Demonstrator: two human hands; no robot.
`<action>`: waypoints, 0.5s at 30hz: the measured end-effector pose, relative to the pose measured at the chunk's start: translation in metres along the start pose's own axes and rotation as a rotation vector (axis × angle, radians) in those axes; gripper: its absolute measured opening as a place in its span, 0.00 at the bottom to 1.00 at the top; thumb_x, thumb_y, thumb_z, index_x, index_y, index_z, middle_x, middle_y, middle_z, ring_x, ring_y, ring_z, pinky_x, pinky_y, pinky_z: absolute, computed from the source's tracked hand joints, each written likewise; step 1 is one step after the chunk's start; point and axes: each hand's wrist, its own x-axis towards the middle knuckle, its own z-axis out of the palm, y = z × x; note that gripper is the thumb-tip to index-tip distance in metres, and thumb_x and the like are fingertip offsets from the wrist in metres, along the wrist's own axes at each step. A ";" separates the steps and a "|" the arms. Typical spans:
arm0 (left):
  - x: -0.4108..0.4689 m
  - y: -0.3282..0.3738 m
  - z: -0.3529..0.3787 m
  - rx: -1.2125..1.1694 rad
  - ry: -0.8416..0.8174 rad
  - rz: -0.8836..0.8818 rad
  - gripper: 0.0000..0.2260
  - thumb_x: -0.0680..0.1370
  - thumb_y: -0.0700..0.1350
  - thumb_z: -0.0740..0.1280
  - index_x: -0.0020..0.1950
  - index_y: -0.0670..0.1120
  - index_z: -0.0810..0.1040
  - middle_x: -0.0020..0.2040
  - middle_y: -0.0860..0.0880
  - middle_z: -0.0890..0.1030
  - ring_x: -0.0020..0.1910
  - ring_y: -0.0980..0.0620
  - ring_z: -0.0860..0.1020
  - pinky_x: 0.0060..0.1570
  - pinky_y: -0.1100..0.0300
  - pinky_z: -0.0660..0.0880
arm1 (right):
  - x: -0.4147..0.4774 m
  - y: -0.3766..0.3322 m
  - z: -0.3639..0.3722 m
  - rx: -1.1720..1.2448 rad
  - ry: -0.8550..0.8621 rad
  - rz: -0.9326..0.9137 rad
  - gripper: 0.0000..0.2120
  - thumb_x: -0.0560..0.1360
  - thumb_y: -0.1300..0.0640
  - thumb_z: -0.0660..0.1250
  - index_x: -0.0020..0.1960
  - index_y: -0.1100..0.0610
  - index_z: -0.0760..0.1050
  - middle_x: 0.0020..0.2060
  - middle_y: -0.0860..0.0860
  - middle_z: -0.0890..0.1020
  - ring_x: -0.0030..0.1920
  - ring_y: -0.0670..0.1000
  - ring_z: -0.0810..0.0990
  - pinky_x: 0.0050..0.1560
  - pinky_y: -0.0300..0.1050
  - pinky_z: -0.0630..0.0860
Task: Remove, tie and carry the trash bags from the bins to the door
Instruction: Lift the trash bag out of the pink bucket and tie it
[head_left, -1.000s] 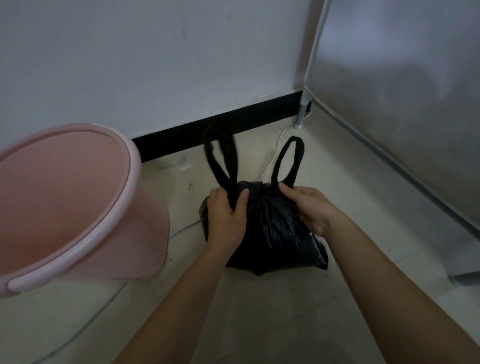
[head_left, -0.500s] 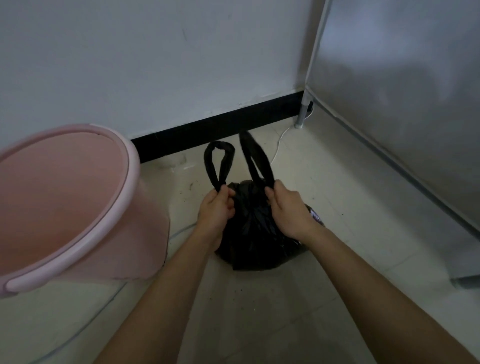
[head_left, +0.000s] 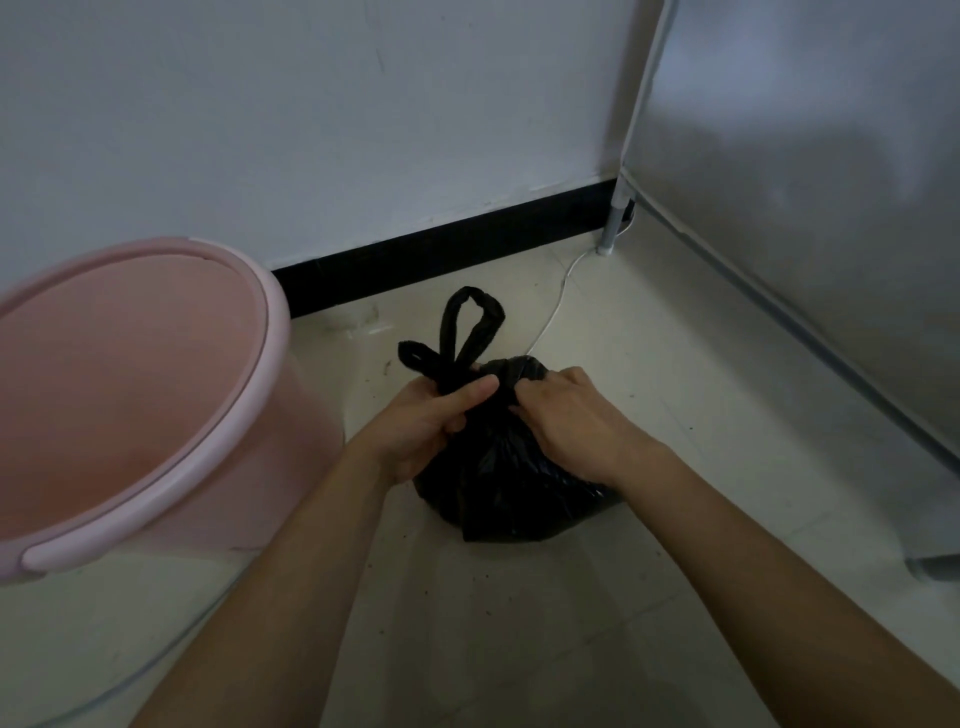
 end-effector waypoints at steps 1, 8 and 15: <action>0.002 -0.002 -0.001 0.004 0.038 -0.003 0.12 0.78 0.50 0.69 0.56 0.43 0.81 0.34 0.53 0.70 0.30 0.58 0.65 0.36 0.65 0.66 | 0.000 -0.001 0.002 -0.039 0.014 -0.015 0.08 0.83 0.55 0.57 0.46 0.53 0.68 0.40 0.52 0.78 0.42 0.54 0.74 0.50 0.48 0.65; 0.000 -0.001 -0.007 -0.134 0.064 0.010 0.16 0.83 0.53 0.60 0.54 0.43 0.82 0.31 0.51 0.62 0.30 0.55 0.63 0.35 0.66 0.64 | 0.000 0.000 -0.021 0.624 -0.132 0.332 0.13 0.79 0.43 0.65 0.56 0.49 0.78 0.44 0.45 0.81 0.44 0.45 0.79 0.46 0.41 0.71; -0.010 0.008 0.002 0.016 -0.092 -0.031 0.23 0.83 0.58 0.56 0.59 0.42 0.81 0.32 0.50 0.65 0.30 0.53 0.65 0.36 0.61 0.64 | 0.014 -0.006 -0.055 1.197 0.021 0.517 0.33 0.71 0.31 0.63 0.70 0.47 0.71 0.60 0.42 0.79 0.59 0.39 0.77 0.58 0.36 0.72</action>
